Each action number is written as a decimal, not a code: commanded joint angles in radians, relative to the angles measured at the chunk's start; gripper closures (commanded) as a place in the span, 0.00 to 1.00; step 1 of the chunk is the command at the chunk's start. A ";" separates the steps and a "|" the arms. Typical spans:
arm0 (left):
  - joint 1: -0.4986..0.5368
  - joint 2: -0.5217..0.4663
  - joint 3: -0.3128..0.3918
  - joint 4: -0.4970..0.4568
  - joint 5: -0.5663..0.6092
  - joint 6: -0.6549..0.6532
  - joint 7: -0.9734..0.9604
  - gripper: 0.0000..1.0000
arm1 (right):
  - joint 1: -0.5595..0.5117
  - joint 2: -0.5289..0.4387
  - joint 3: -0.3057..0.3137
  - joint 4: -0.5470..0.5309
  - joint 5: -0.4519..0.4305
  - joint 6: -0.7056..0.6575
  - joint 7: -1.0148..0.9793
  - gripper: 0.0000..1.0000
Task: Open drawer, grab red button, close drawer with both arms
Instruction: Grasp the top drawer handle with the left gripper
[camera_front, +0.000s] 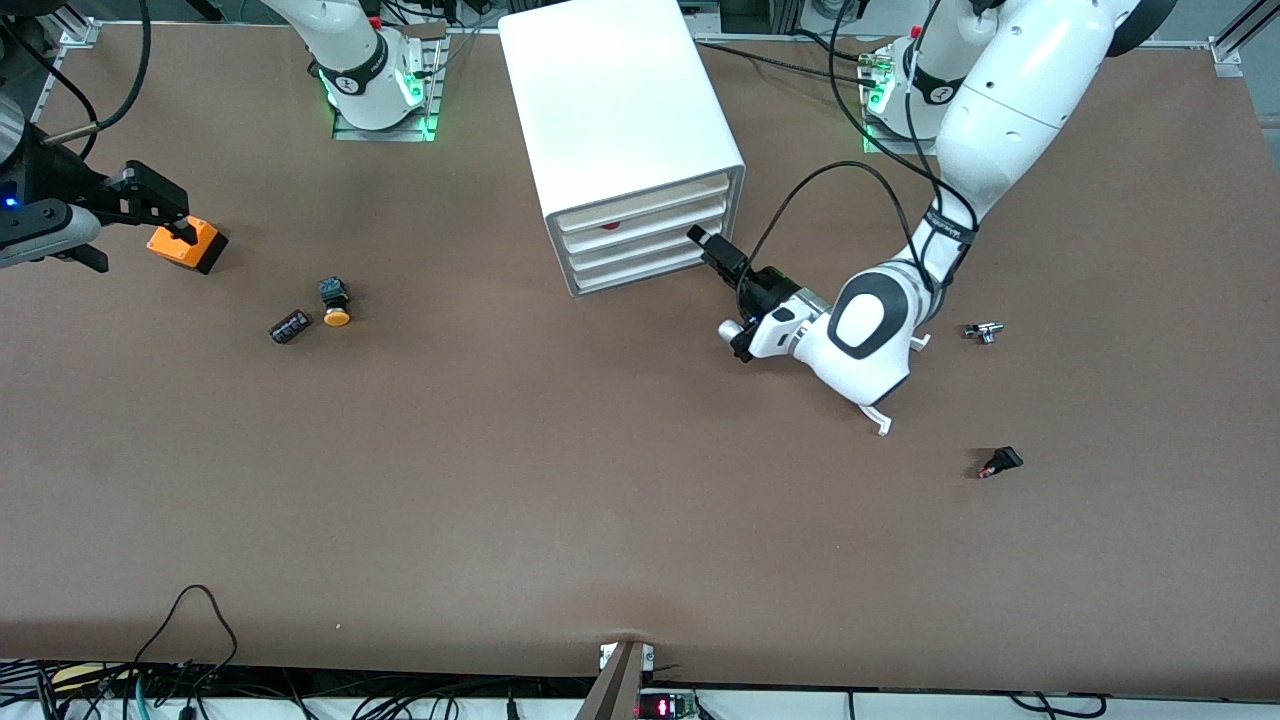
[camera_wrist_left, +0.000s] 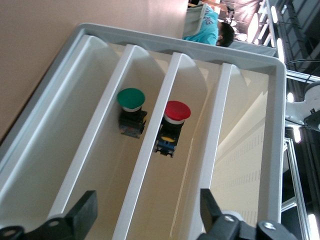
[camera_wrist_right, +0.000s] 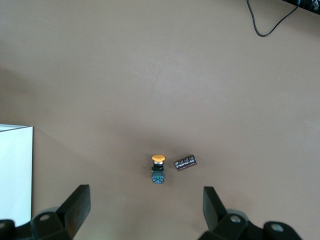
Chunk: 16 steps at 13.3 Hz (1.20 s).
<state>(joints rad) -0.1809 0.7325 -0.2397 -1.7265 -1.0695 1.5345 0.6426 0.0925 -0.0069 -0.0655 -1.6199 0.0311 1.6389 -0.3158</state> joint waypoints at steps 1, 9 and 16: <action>-0.026 0.021 0.003 0.021 -0.029 0.033 0.057 0.14 | -0.008 0.010 0.009 0.026 -0.007 -0.016 0.012 0.00; -0.121 0.022 0.005 0.002 -0.107 0.082 0.075 0.34 | -0.008 0.010 0.009 0.026 -0.010 -0.014 0.012 0.00; -0.101 0.021 0.014 0.016 -0.107 0.079 0.068 0.96 | -0.008 0.013 0.009 0.026 -0.011 -0.011 0.010 0.00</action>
<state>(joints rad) -0.2979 0.7578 -0.2337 -1.7271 -1.1557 1.6249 0.7188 0.0925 -0.0065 -0.0655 -1.6196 0.0311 1.6389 -0.3157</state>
